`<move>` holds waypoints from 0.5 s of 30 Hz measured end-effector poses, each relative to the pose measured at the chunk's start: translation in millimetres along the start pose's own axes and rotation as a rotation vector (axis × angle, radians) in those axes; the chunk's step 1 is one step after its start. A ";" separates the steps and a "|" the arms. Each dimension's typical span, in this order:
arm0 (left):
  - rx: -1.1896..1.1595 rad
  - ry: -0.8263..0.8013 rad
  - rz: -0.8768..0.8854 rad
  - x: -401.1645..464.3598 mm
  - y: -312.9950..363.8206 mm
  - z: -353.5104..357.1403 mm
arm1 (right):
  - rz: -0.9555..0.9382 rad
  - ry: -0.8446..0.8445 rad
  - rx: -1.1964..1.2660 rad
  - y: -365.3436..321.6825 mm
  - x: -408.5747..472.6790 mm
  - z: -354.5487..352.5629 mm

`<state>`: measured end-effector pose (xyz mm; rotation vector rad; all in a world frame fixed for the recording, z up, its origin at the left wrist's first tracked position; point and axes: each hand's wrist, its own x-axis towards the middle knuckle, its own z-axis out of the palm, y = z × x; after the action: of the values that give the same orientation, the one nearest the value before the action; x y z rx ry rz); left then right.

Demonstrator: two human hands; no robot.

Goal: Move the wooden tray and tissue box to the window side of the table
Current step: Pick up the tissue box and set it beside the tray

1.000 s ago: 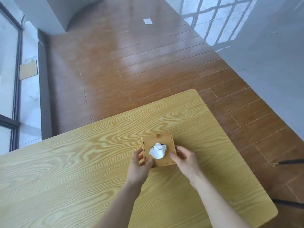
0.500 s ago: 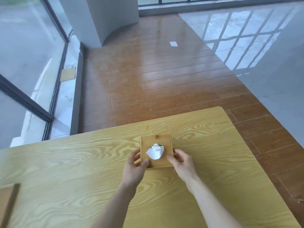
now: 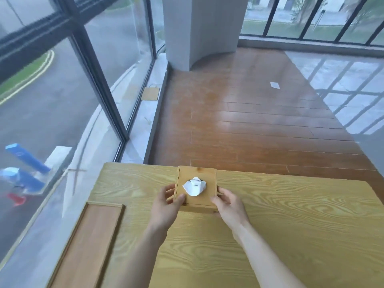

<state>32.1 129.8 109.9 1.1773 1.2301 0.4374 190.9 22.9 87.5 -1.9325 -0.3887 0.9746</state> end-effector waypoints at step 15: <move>-0.073 0.124 0.001 98.4 -28.2 -208.2 | 0.036 -0.056 -0.030 -36.6 37.8 242.5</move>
<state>-127.0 291.4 60.8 1.1017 1.3090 0.5587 34.5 207.7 33.2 -1.9485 -0.4036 1.0541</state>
